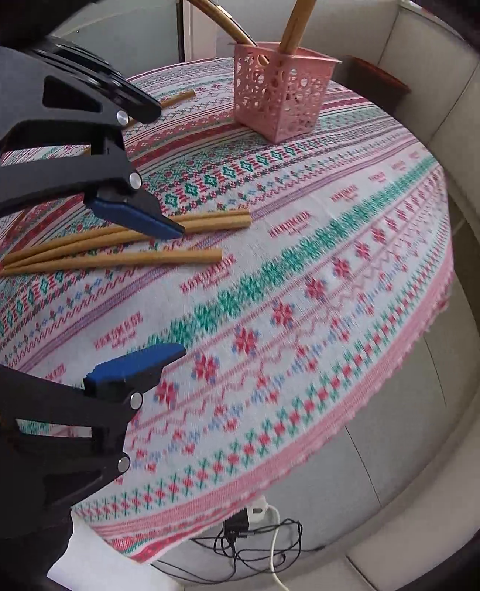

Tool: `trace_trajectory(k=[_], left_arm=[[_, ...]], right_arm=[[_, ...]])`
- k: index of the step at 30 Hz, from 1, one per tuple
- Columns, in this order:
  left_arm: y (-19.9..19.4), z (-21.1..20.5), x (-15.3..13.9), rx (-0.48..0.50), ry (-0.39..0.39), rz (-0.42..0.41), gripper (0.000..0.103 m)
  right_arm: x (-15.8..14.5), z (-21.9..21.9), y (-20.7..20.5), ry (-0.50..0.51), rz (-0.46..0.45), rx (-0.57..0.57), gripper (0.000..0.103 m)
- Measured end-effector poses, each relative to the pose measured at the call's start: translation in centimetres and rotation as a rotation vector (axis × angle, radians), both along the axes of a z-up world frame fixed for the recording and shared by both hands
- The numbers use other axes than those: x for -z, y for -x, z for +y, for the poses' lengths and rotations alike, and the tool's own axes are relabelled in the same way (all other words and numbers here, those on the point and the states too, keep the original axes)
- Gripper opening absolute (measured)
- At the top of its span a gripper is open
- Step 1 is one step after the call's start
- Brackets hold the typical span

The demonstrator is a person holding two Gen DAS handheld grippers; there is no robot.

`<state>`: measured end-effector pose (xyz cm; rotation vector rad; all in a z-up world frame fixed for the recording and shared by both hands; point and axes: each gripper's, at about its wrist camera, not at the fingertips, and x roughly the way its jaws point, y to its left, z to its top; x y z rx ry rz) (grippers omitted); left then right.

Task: Organize utensils
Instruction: 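Grasp a wooden chopstick with each gripper from the pile and lift, then carry both held chopsticks over the pink basket with both grippers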

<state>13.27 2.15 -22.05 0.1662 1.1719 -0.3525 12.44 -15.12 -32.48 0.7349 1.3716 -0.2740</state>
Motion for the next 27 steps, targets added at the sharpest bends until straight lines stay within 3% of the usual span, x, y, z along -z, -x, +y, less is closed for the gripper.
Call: trace_trajectory(k=[2,4,6,8,15,24,27], left_arm=[[0.6,0.5,-0.6,0.003,0.003,-0.013,0.006],[0.4,0.9,-1.1,0.002,0.003,-0.025,0.006],[0.6,1.4,-1.7,0.002,0.007,-0.039,0.006],[0.9,1.7,-2.5,0.004,0.016,-0.048,0.006],[2.5,2.6,-5.7,0.023,0.087,-0.125,0.006],[6.6,4.6,-11.6,0.053,0.178,-0.311,0.006],[7.9,5.3,-12.9,0.048,0.198,-0.347,0.006]], right_arm=[[0.3,1.1,-0.6,0.026,0.006,-0.021,0.053],[0.2,2.5,-1.1,0.121,0.017,-0.053,0.045],[0.3,3.4,-1.2,0.182,0.028,-0.078,0.019],[0.3,3.4,-0.8,0.195,0.017,-0.072,0.01],[-1.5,1.2,1.8,0.06,-0.078,-0.032,0.007],[-12.2,2.5,7.0,0.126,-0.423,-0.186,0.007],[-14.9,3.7,8.0,0.12,-0.498,-0.219,0.007]])
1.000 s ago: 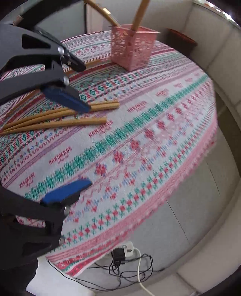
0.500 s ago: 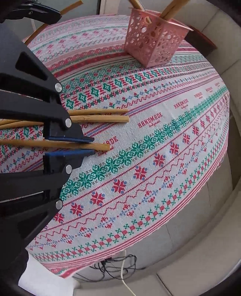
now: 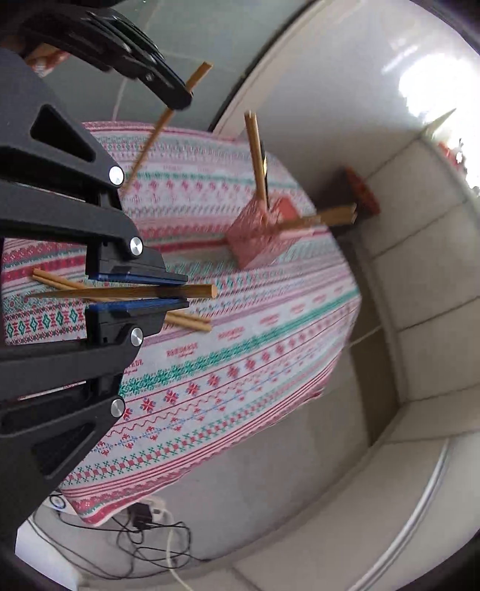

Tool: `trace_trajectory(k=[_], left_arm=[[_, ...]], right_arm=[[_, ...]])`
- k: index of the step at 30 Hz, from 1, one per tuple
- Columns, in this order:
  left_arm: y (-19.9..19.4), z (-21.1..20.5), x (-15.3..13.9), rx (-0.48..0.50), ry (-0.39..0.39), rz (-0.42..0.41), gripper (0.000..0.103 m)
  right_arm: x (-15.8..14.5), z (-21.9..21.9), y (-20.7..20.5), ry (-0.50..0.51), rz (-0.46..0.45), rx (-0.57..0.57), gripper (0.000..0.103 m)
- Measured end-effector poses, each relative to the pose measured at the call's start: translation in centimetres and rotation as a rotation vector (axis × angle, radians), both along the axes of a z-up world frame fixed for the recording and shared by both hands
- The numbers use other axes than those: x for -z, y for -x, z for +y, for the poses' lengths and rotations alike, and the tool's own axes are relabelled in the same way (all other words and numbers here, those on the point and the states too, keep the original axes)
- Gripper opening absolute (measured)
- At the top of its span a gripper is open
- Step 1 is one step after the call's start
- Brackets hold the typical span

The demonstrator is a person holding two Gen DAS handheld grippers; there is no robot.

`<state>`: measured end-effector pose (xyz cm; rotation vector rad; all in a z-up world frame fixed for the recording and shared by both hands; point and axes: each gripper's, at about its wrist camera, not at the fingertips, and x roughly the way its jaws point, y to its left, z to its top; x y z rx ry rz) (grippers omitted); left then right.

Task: Organize utensils
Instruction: 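Carry both held chopsticks over the pink basket with both grippers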

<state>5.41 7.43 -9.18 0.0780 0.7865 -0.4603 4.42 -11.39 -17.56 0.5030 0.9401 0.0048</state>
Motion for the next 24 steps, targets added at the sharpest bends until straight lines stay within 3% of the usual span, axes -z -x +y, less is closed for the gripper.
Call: trace_trajectory(k=[11,17,24], left_arm=[[0.3,2.5,-6.0,-0.059,0.094,-0.142,0.006],[-1.2,3.1,-10.4,-0.114,0.169,-0.234,0.006],[-3.9,2.0,-13.4,-0.179,0.211,-0.339,0.006]], right_arm=[[-9.8,1.4,0.9,-0.003,-0.206,-0.05,0.007],[-16.5,-0.3,-1.2,-0.01,-0.409,0.029,0.007],[-18.3,-2.7,-4.3,-0.044,-0.53,0.152,0.007]])
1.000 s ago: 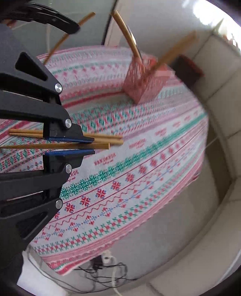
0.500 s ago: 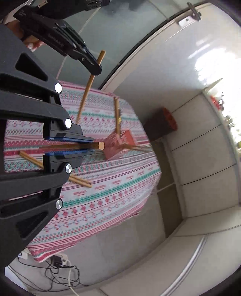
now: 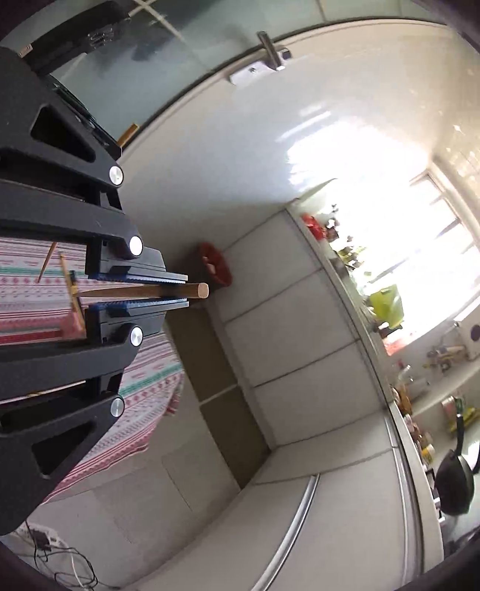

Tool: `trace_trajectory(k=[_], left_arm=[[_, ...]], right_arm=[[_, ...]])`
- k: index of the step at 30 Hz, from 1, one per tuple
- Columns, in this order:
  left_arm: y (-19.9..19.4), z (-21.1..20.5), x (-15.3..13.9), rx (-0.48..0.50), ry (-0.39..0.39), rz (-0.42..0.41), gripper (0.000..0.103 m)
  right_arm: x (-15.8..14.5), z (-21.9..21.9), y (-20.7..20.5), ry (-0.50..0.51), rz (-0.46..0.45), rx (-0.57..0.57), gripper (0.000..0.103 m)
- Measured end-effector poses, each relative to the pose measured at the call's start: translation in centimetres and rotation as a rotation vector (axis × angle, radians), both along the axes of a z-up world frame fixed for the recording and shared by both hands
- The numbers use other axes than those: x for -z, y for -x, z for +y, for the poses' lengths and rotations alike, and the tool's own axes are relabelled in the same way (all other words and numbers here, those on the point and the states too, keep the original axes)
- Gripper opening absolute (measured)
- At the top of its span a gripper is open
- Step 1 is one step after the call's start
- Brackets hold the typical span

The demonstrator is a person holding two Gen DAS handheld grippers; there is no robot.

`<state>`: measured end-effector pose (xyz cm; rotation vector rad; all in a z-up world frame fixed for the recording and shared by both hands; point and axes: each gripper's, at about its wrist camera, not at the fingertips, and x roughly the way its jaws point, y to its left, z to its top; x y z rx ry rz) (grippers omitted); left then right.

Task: Organize utensils
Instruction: 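Carry both held chopsticks over the pink basket with both grippers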

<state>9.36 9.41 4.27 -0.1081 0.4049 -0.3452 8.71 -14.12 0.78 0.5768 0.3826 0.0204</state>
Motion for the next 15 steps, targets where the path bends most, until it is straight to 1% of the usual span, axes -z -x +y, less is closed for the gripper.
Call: trace_trajectory(k=[3,7,10,11,12,13,14,15], left_arm=[[-1.7,-0.6,0.4,-0.05,0.025,-0.03,0.006],[-4.3,-1.4,1.9,-0.079,0.059,-0.016,0.006],[-6.1,-2.4,3.6,-0.102,0.053,-0.032,0.006],[-6.6,-2.5,4.2,-0.103,0.052,-0.03,0.007],[-7.3,-2.8,5.1,-0.101,0.048,-0.011,0.007],[-7.8,-2.8,5.7,-0.094,0.052,0.008,0.01],[-8.3,-2.6,6.6,-0.088,0.073,0.037,0.025],[-8.6,-2.2,7.0,-0.091,0.092,0.055,0.031]], right_arm=[[0.8,-0.4,-1.7,-0.013,0.011,0.036,0.007],[2.2,-0.6,-4.2,-0.031,0.027,0.056,0.007],[2.9,-0.5,-5.3,-0.017,0.028,0.07,0.007],[3.2,-0.5,-5.4,-0.013,0.026,0.074,0.007],[3.5,-0.3,-5.8,-0.006,0.025,0.076,0.008],[3.7,-0.2,-6.1,-0.001,0.026,0.074,0.008],[4.0,0.0,-6.4,0.003,0.026,0.071,0.008],[4.3,0.2,-6.7,0.009,0.027,0.07,0.007]])
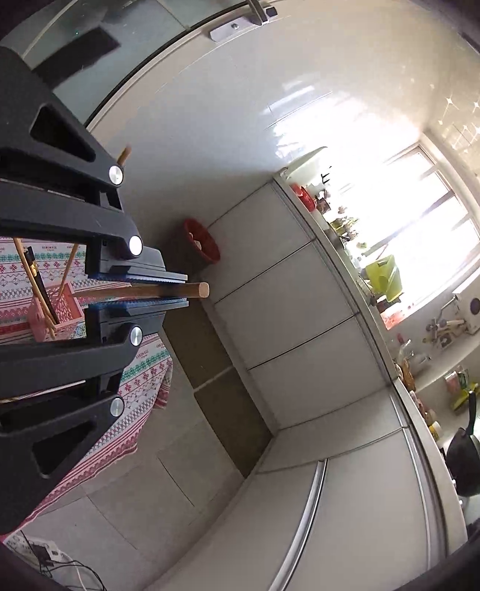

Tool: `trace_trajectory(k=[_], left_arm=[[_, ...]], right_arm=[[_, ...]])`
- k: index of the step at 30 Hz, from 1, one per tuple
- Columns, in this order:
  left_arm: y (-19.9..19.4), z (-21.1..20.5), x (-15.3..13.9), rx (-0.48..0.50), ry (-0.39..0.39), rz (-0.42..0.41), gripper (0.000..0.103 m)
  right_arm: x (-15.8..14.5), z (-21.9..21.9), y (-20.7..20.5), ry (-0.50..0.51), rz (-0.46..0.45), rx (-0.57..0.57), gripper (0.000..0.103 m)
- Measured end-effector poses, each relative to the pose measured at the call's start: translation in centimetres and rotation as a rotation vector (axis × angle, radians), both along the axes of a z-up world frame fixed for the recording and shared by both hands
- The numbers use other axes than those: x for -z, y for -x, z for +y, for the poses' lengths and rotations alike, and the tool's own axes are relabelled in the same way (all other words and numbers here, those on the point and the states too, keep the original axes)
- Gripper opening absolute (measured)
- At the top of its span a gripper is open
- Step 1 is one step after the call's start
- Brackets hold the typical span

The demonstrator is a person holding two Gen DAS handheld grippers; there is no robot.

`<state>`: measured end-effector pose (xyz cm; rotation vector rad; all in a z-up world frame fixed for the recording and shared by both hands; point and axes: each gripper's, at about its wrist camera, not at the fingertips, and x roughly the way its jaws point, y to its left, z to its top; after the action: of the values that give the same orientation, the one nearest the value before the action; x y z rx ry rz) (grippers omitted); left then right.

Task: Organize utensils
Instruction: 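Carry both held chopsticks over the pink basket with both grippers, then open both grippers to drop the chopsticks into the basket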

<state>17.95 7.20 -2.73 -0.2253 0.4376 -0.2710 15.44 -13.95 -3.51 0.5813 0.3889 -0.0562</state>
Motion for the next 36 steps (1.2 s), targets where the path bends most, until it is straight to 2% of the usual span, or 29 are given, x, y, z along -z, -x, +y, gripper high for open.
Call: trace_trajectory(k=[1,10,18,19,20,21,22,26,31,36], left_arm=[[-0.1,0.6,0.1,-0.011,0.023,0.01,0.036],[0.9,3.5,-1.8,-0.086,0.052,-0.013,0.04],[0.7,3.9,-2.2,-0.103,0.027,0.008,0.045],[0.7,3.9,-2.1,-0.104,0.013,0.013,0.045],[0.8,3.7,-2.1,-0.107,-0.003,0.015,0.045],[0.8,3.6,-2.1,-0.112,-0.015,0.015,0.045],[0.8,3.4,-2.2,-0.116,-0.031,0.014,0.046],[1.2,3.1,-2.3,-0.131,-0.071,0.006,0.056],[1.6,2.6,-2.7,-0.136,-0.109,-0.01,0.056],[2.3,2.2,-2.9,-0.14,-0.139,-0.015,0.068]], right_arm=[[0.2,0.2,-0.3,0.006,0.002,-0.002,0.007],[1.3,2.3,-1.9,0.057,0.016,-0.017,0.007],[3.5,4.0,-4.6,0.086,0.051,-0.05,0.009],[3.8,4.5,-5.0,0.114,0.056,-0.056,0.011],[4.3,4.9,-5.5,0.142,0.069,-0.059,0.02],[4.7,5.0,-5.6,0.145,0.075,-0.057,0.043],[5.1,5.0,-5.6,0.139,0.082,-0.046,0.05],[5.2,4.8,-5.3,0.16,0.11,-0.022,0.05],[4.4,4.4,-3.9,0.202,0.103,0.014,0.05],[3.5,4.6,-2.3,0.247,0.092,0.026,0.052]])
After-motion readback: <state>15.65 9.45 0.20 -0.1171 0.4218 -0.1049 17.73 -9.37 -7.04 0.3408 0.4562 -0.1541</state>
